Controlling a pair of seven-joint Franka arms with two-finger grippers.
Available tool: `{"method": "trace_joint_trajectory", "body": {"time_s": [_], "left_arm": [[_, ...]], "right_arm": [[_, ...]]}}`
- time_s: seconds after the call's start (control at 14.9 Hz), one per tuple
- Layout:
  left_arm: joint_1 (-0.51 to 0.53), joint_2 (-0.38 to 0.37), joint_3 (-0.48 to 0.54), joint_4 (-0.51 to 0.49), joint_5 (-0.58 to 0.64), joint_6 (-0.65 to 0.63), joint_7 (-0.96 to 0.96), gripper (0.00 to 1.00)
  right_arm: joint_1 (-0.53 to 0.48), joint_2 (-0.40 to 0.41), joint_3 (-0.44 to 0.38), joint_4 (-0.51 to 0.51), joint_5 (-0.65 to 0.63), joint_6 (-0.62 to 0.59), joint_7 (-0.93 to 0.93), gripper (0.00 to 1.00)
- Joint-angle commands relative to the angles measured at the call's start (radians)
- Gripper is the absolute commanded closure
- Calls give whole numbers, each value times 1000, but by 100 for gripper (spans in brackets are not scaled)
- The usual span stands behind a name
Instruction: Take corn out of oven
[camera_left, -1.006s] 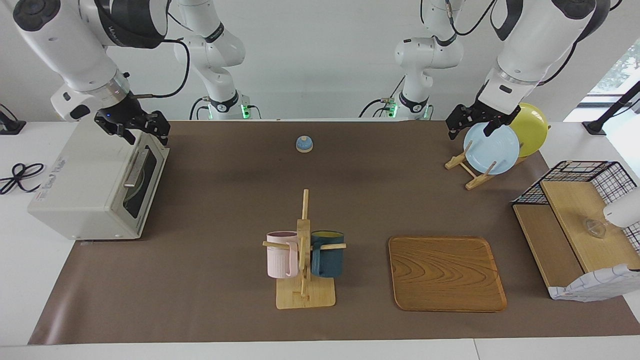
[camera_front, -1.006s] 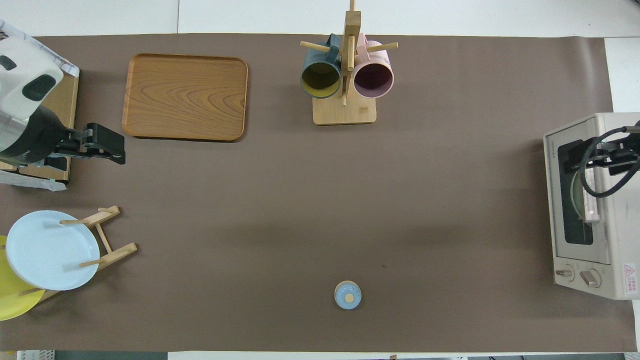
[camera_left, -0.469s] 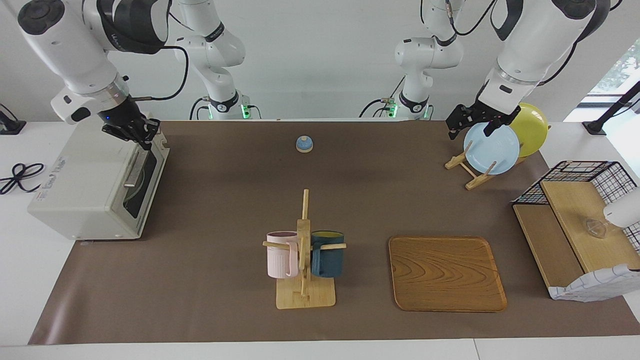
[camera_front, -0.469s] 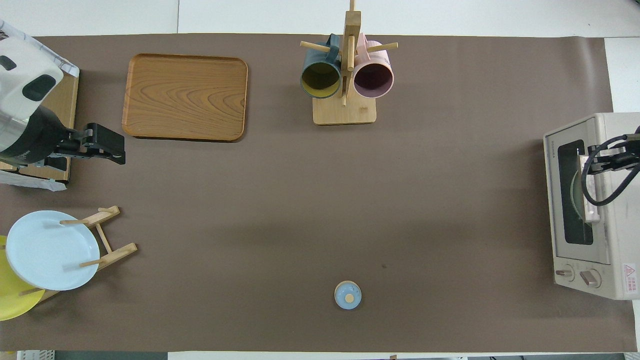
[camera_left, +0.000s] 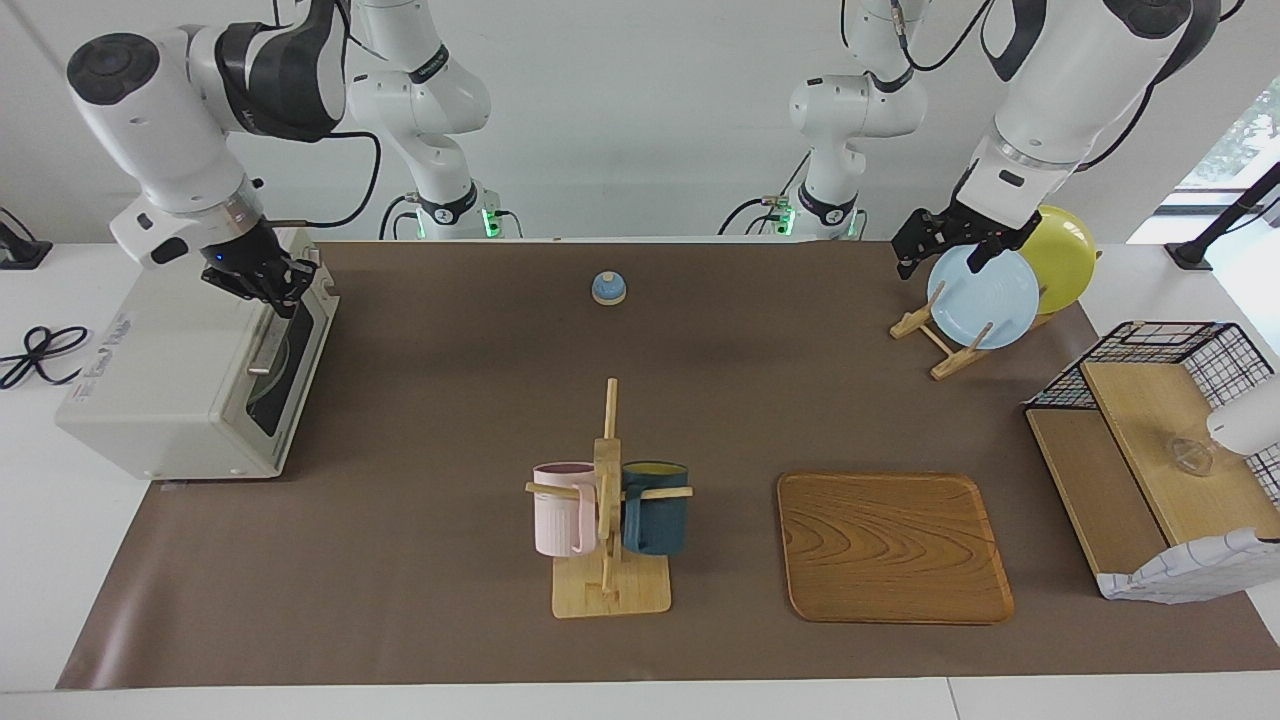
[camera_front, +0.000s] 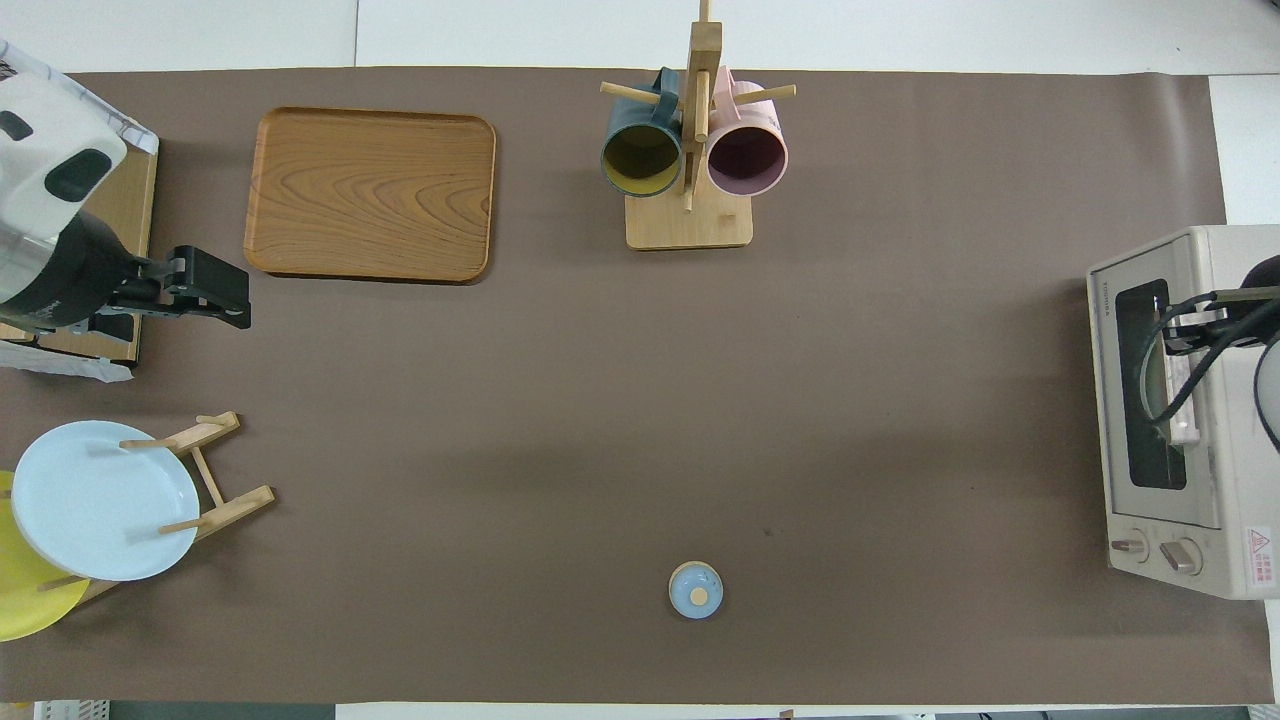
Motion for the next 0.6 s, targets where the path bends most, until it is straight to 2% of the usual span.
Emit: {"method": "trace_joint_trajectory", "body": {"time_s": [0.0,0.54], "left_arm": [[4,-22,-2,-27,8,11,1,0],[4,-22,-2,-27,8,11,1,0]], "right_arm": [[-9,-39,1,-79,-22,56,-24,100],[-66,-23,1,-94,-40,81,-43,100]]}}
